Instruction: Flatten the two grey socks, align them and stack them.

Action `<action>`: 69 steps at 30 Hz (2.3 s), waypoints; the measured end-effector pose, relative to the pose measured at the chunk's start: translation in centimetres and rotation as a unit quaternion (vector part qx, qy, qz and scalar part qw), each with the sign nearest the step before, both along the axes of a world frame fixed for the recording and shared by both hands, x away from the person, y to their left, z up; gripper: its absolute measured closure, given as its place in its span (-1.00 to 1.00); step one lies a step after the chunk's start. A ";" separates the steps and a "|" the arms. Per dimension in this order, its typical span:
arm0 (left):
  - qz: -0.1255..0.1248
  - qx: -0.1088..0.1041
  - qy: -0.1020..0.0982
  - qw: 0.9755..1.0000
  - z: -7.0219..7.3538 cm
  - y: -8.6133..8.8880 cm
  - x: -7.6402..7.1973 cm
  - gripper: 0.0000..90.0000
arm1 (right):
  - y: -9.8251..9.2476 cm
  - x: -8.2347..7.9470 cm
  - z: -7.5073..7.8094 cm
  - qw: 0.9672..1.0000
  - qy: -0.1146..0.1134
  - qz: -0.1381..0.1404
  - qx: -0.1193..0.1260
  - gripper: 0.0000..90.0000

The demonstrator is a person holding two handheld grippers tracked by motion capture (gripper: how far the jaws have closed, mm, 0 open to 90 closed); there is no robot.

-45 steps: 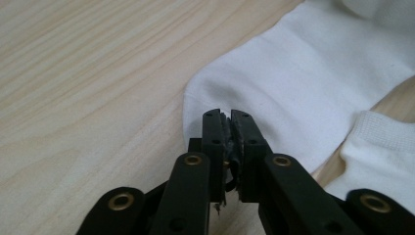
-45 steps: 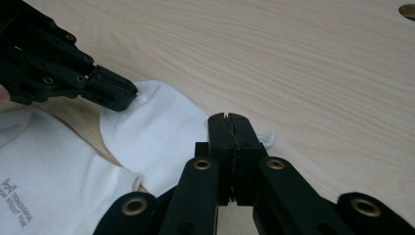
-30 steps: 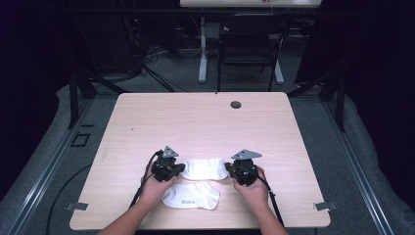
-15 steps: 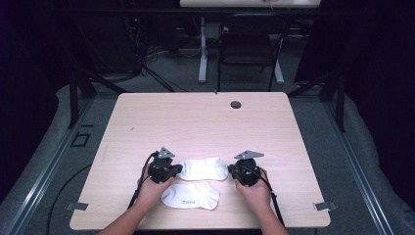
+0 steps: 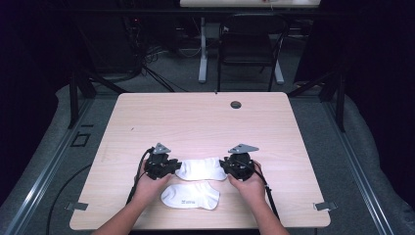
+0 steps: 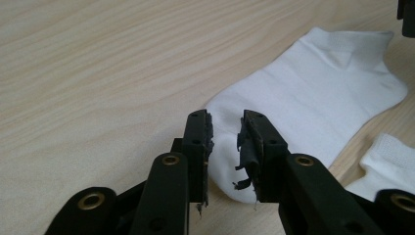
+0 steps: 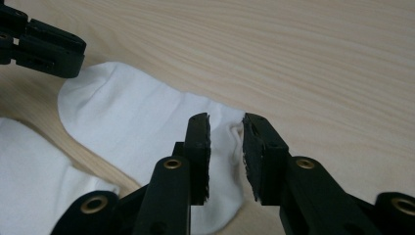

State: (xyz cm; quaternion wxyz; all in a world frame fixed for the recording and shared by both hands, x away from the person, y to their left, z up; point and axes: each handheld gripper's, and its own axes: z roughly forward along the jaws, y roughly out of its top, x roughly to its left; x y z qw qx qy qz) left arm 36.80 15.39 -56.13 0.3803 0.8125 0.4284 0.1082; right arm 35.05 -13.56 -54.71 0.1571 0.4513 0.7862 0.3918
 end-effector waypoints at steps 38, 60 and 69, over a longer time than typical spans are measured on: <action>-0.015 0.025 -0.005 1.000 -0.4 -0.4 0.3 0.98 | -0.1 1.2 -1.2 0.999 0.041 0.002 -0.004 0.92; -0.017 0.001 -0.026 1.000 2.1 0.6 -0.6 0.98 | 0.6 0.4 1.3 1.000 0.011 0.015 0.007 0.92; -0.026 -0.015 -0.034 0.999 3.1 1.6 -2.0 0.98 | 0.6 -0.9 2.3 1.000 -0.002 0.028 0.010 0.92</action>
